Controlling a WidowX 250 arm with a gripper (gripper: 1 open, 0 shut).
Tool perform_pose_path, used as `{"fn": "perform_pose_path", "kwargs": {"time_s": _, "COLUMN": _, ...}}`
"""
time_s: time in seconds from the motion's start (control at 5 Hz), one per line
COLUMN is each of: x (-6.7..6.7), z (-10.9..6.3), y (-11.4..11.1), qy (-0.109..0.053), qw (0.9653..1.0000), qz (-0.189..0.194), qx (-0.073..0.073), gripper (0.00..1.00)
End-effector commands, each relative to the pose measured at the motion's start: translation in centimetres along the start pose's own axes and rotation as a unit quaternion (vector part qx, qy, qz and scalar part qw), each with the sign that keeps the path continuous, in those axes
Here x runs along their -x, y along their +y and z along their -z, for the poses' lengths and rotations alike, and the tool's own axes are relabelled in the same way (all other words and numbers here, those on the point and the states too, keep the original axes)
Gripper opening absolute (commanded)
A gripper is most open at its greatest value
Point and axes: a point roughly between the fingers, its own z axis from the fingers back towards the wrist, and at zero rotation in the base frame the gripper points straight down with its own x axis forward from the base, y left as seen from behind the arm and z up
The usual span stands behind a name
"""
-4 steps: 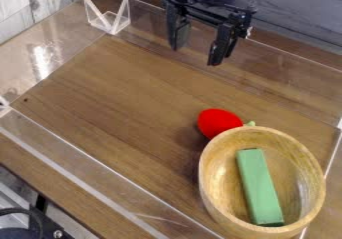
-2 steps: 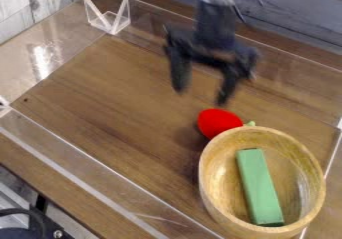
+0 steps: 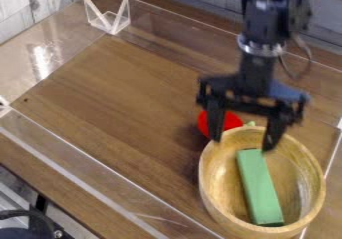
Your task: Remove the green block from the brown bowl and put it on the table
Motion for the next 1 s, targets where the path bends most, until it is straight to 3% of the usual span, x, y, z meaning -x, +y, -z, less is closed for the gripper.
{"fn": "perform_pose_path", "kwargs": {"time_s": 0.0, "x": 0.7, "z": 0.4, "y": 0.1, "qy": -0.034, "qw": 0.9963, "qz": -0.072, "qx": 0.032, "gripper": 1.00}}
{"fn": "perform_pose_path", "kwargs": {"time_s": 0.2, "x": 1.2, "z": 1.2, "y": 0.9, "qy": -0.046, "qw": 0.9872, "qz": -0.143, "qx": 0.054, "gripper": 1.00}}
{"fn": "perform_pose_path", "kwargs": {"time_s": 0.4, "x": 1.7, "z": 1.6, "y": -0.8, "qy": -0.063, "qw": 0.9734, "qz": -0.208, "qx": 0.073, "gripper": 1.00}}
{"fn": "perform_pose_path", "kwargs": {"time_s": 0.6, "x": 2.2, "z": 1.9, "y": -2.2, "qy": -0.071, "qw": 0.9671, "qz": -0.233, "qx": 0.074, "gripper": 1.00}}
{"fn": "perform_pose_path", "kwargs": {"time_s": 0.8, "x": 1.7, "z": -0.1, "y": -2.1, "qy": -0.076, "qw": 0.9753, "qz": -0.198, "qx": 0.063, "gripper": 1.00}}
